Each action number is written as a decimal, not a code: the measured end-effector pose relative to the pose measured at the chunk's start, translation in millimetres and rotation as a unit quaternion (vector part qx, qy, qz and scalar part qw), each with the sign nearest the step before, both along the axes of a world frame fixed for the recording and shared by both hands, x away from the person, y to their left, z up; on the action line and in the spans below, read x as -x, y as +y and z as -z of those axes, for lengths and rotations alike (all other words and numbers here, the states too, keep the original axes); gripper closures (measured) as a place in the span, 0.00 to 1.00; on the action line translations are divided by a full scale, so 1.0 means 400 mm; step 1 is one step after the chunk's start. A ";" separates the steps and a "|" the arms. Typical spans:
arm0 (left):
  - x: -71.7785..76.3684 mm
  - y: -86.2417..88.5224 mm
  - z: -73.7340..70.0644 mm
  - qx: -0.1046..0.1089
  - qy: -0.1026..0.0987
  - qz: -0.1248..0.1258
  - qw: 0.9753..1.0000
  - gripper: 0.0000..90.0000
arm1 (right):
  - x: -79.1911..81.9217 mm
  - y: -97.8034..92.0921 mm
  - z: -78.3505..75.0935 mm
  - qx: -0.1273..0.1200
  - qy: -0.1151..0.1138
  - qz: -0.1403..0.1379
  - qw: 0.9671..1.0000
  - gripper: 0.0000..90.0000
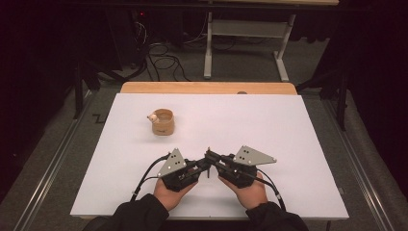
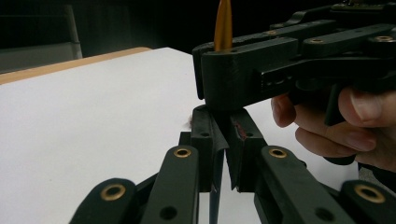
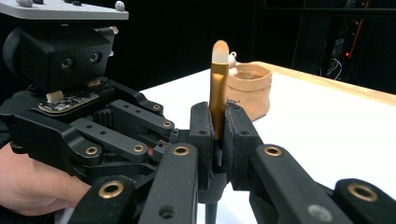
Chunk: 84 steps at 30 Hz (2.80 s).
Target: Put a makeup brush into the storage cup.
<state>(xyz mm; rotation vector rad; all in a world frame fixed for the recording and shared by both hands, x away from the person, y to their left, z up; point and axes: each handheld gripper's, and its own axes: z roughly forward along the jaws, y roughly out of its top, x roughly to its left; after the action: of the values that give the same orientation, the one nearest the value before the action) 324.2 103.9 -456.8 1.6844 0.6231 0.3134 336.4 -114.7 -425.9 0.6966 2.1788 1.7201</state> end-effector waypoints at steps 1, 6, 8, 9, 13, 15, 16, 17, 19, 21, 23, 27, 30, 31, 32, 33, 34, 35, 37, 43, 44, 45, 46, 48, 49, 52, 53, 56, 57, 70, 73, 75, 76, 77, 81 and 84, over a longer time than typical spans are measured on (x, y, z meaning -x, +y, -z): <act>0.000 0.000 0.000 0.000 0.000 0.000 1.000 0.91 | 0.000 0.000 0.000 0.000 0.000 0.000 1.000 0.93; 0.000 0.000 0.000 -0.001 -0.001 -0.001 1.000 0.92 | -0.001 0.000 0.000 0.000 0.000 0.000 1.000 0.93; 0.000 0.000 -0.001 0.000 -0.002 -0.002 1.000 0.92 | -0.001 -0.001 0.000 -0.001 0.000 0.000 1.000 0.93; 0.000 0.000 -0.001 0.000 -0.002 -0.002 1.000 0.92 | -0.001 -0.001 0.000 -0.001 0.000 0.000 1.000 0.92; 0.001 0.001 -0.001 0.001 -0.003 -0.002 1.000 0.92 | -0.001 -0.001 0.000 -0.003 0.002 0.001 1.000 0.90; 0.001 0.001 -0.001 0.000 -0.004 -0.002 1.000 0.92 | -0.001 -0.002 0.000 -0.003 0.002 0.002 1.000 0.90; 0.001 0.001 -0.001 0.000 -0.004 -0.002 1.000 0.92 | -0.001 -0.002 0.000 -0.004 0.002 0.002 1.000 0.89; 0.001 0.001 -0.001 0.000 -0.004 -0.003 1.000 0.92 | -0.001 -0.002 -0.001 -0.004 0.002 0.002 1.000 0.88; 0.001 0.001 -0.001 0.000 -0.004 -0.003 1.000 0.92 | -0.001 -0.003 -0.002 -0.006 0.001 0.001 1.000 0.87; 0.001 0.001 -0.002 0.000 -0.005 -0.003 1.000 0.92 | -0.001 -0.003 -0.002 -0.007 0.002 0.001 1.000 0.85; 0.001 0.002 -0.002 0.000 -0.005 -0.004 1.000 0.92 | -0.002 -0.004 -0.003 -0.008 0.003 0.001 1.000 0.84; 0.000 0.003 -0.002 -0.001 -0.006 -0.005 1.000 0.92 | -0.002 -0.006 -0.005 -0.011 0.001 0.001 1.000 0.81; 0.000 0.003 -0.003 -0.001 -0.006 -0.006 1.000 0.92 | -0.001 -0.008 -0.008 -0.014 0.001 0.000 1.000 0.78; 0.000 0.004 -0.003 -0.001 -0.007 -0.007 1.000 0.92 | -0.001 -0.008 -0.009 -0.014 0.000 0.000 1.000 0.77; -0.001 0.004 -0.003 -0.001 -0.007 -0.007 1.000 0.92 | 0.000 -0.009 -0.010 -0.016 0.001 0.000 1.000 0.76; -0.001 0.005 -0.003 -0.001 -0.007 -0.007 1.000 0.92 | 0.000 -0.009 -0.011 -0.016 0.000 0.000 1.000 0.75; -0.001 0.005 -0.003 -0.001 -0.007 -0.008 1.000 0.92 | 0.001 -0.010 -0.013 -0.016 -0.002 0.000 1.000 0.74; -0.002 0.006 -0.003 -0.001 -0.007 -0.009 1.000 0.92 | 0.001 -0.010 -0.014 -0.016 -0.003 0.000 1.000 0.72; -0.003 0.008 -0.004 -0.002 -0.007 -0.011 1.000 0.92 | 0.002 -0.012 -0.016 -0.015 -0.007 0.000 1.000 0.69; -0.010 0.021 -0.008 0.001 -0.006 -0.020 1.000 0.92 | 0.002 -0.023 -0.026 -0.014 -0.015 0.008 1.000 0.55; -0.011 0.024 -0.010 0.000 -0.007 -0.022 1.000 0.92 | 0.002 -0.027 -0.029 -0.016 -0.017 0.014 1.000 0.52; -0.011 0.026 -0.011 0.000 -0.008 -0.023 1.000 0.92 | 0.001 -0.031 -0.031 -0.015 -0.018 0.017 1.000 0.49; -0.012 0.029 -0.012 0.000 -0.009 -0.025 1.000 0.92 | 0.000 -0.034 -0.033 -0.015 -0.019 0.019 1.000 0.48; -0.015 0.036 -0.016 0.003 -0.009 -0.029 1.000 0.92 | -0.002 -0.045 -0.039 -0.012 -0.025 0.027 0.999 0.42; -0.016 0.039 -0.018 0.005 -0.010 -0.030 0.999 0.92 | -0.003 -0.050 -0.040 -0.012 -0.027 0.030 0.999 0.40; -0.019 0.049 -0.022 0.007 -0.011 -0.036 0.999 0.92 | -0.009 -0.070 -0.046 -0.014 -0.026 0.041 0.999 0.32; -0.021 0.053 -0.023 0.009 -0.011 -0.038 0.999 0.92 | -0.011 -0.077 -0.047 -0.014 -0.026 0.045 0.999 0.29; -0.024 0.061 -0.026 0.008 -0.012 -0.042 0.999 0.92 | -0.015 -0.095 -0.051 -0.013 -0.027 0.056 0.998 0.24; -0.024 0.062 -0.027 0.008 -0.013 -0.043 0.999 0.92 | -0.015 -0.101 -0.052 -0.012 -0.029 0.060 0.998 0.22; -0.039 0.098 -0.040 0.009 -0.014 -0.059 0.998 0.92 | -0.018 -0.158 -0.052 -0.001 -0.034 0.096 0.995 0.11; -0.043 0.111 -0.044 0.013 -0.016 -0.066 0.998 0.92 | -0.019 -0.169 -0.051 0.002 -0.036 0.106 0.994 0.07; -0.045 0.119 -0.047 0.013 -0.016 -0.069 0.997 0.92 | -0.018 -0.177 -0.049 0.004 -0.035 0.111 0.993 0.05; -0.046 0.123 -0.048 0.015 -0.018 -0.072 0.997 0.92 | -0.018 -0.180 -0.049 0.005 -0.035 0.114 0.993 0.04; -0.048 0.129 -0.050 0.017 -0.018 -0.075 0.997 0.92 | -0.018 -0.184 -0.048 0.006 -0.036 0.117 0.992 0.03; -0.052 0.142 -0.053 0.019 -0.018 -0.082 0.996 0.92 | -0.016 -0.198 -0.045 0.009 -0.037 0.125 0.991 0.01; -0.055 0.150 -0.055 0.021 -0.019 -0.087 0.996 0.92 | -0.015 -0.208 -0.043 0.011 -0.037 0.128 0.991 0.00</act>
<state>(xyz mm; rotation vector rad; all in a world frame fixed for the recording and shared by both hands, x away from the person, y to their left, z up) 346.0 164.0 -435.0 1.5837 0.7450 0.4535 342.2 -198.1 -408.9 0.8507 1.9588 1.5635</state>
